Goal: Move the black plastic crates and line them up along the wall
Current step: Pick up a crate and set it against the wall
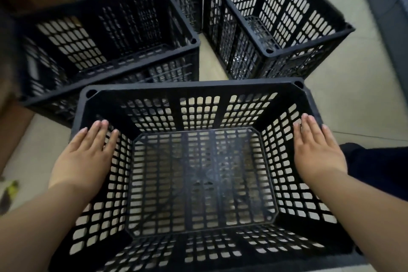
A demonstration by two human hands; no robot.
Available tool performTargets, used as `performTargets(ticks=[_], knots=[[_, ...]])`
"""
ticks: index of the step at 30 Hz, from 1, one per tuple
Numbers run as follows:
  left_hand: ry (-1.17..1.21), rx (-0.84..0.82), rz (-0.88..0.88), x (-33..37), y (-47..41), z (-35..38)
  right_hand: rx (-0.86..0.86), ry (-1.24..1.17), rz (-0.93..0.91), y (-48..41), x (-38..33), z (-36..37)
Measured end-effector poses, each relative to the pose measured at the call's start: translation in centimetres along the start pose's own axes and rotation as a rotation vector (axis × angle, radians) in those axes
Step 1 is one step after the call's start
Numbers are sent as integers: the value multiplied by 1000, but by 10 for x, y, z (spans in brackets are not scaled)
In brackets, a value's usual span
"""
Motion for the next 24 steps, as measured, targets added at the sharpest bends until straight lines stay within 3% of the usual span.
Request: performTargets(ticks=[12,18,24], knots=[[181,-139,-281,-203,172,54,122,161,-305,86,-128,-162],[244,-264,-478,-301,294,134,257,278,-521,144,-261,-241],[331,-405,-661,-396,417,250,416,388,-708,217,-435,-295]])
Point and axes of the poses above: each hand's wrist, its own y-axis away from the middle knuckle, its own z-axis out of the palm, x = y × z, the point moved 10 cm from there along -y, towards the middle knuckle, and after that the axes turned 9 degrees about -z, right-handed, at the moved point
